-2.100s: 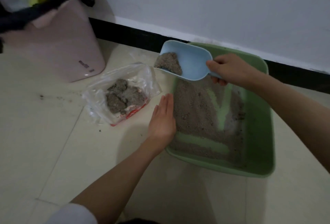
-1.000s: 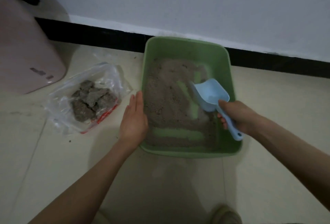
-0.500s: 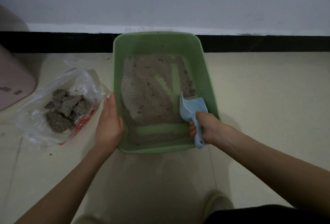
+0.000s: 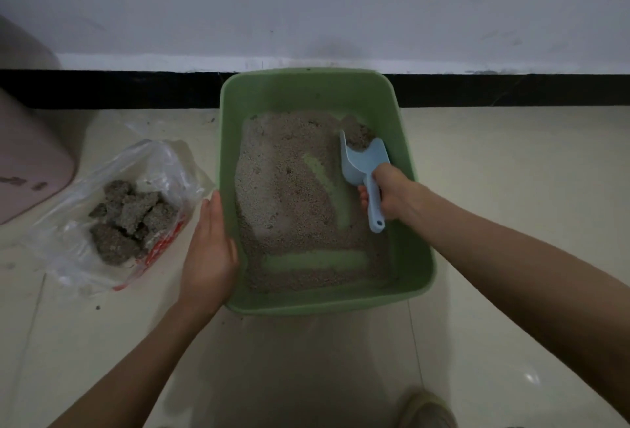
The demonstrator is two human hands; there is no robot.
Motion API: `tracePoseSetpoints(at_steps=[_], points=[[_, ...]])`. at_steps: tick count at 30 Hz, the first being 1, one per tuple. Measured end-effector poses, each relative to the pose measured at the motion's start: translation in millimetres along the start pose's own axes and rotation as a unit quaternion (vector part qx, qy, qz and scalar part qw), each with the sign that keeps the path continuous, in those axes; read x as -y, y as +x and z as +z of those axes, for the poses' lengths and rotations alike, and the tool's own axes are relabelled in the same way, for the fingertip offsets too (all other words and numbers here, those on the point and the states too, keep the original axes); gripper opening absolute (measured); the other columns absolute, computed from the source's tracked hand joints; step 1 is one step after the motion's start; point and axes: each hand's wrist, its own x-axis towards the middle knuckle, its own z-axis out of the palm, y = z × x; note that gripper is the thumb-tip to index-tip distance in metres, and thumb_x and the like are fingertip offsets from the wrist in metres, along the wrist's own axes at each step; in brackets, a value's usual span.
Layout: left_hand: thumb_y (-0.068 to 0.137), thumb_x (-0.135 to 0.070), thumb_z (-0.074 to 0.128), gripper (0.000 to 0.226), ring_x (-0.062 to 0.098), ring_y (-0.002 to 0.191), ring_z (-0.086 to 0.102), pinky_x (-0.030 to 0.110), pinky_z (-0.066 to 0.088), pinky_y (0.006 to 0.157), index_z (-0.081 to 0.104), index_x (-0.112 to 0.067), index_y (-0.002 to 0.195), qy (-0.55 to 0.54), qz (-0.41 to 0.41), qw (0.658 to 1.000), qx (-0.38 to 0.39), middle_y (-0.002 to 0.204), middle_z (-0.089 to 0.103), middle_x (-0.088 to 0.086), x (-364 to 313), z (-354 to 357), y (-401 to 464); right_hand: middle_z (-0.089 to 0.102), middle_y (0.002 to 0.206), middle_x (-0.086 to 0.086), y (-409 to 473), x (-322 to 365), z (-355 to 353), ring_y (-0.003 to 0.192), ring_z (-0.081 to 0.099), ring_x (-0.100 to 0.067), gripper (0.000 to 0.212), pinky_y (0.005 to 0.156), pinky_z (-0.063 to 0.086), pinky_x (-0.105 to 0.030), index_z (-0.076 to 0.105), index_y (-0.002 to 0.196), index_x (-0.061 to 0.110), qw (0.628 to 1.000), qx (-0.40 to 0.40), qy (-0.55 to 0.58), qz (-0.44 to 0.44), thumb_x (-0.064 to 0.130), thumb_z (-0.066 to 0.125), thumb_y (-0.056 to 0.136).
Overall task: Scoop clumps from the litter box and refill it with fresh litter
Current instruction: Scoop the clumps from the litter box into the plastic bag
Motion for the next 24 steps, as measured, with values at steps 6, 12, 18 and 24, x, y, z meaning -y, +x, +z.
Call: tracePoseSetpoints(at_steps=[6,12,18,24], points=[[0.087,-0.005,0.034,0.067,0.030,0.140,0.026,0.049,0.032,0.110,0.011,-0.013,0.149,0.003,0.004,1.000,-0.009,0.153,0.023,0.015,6.5,2.6,0.3,0.045,0.070,-0.009,20.3,36.6,14.8,0.058,0.038,-0.018,0.030,0.052,0.034,-0.028,0.051,0.080,0.004,0.999,-0.016,-0.017,-0.025,0.012,0.029,0.098],[0.084,0.006,0.038,0.074,0.031,0.140,0.026,0.049,0.033,0.109,0.010,-0.013,0.150,-0.014,-0.012,1.000,-0.020,0.154,0.021,0.014,-1.2,4.7,-0.5,0.047,0.067,-0.010,42.8,30.6,23.0,0.055,0.040,-0.017,0.036,0.048,0.034,-0.025,0.049,0.123,-0.007,0.997,-0.051,-0.011,-0.052,0.016,0.035,0.099],[0.085,0.005,0.038,0.074,0.030,0.140,0.027,0.048,0.033,0.109,0.010,-0.015,0.150,-0.015,-0.018,1.000,-0.019,0.154,0.021,0.014,-0.2,5.1,0.3,0.051,0.068,-0.008,50.4,14.7,24.1,0.057,0.045,-0.016,0.039,0.054,0.039,-0.024,0.048,0.125,-0.006,0.994,-0.060,0.007,-0.087,0.020,0.036,0.099],[0.084,0.002,0.037,0.075,0.033,0.135,0.035,0.053,0.039,0.101,0.008,-0.021,0.149,-0.021,-0.013,1.000,-0.013,0.151,0.027,0.014,3.9,5.7,0.7,0.054,0.074,-0.005,42.2,8.1,23.5,0.063,0.050,-0.015,0.037,0.056,0.043,-0.023,0.049,0.126,-0.001,0.993,-0.025,0.048,-0.105,0.018,0.034,0.098]])
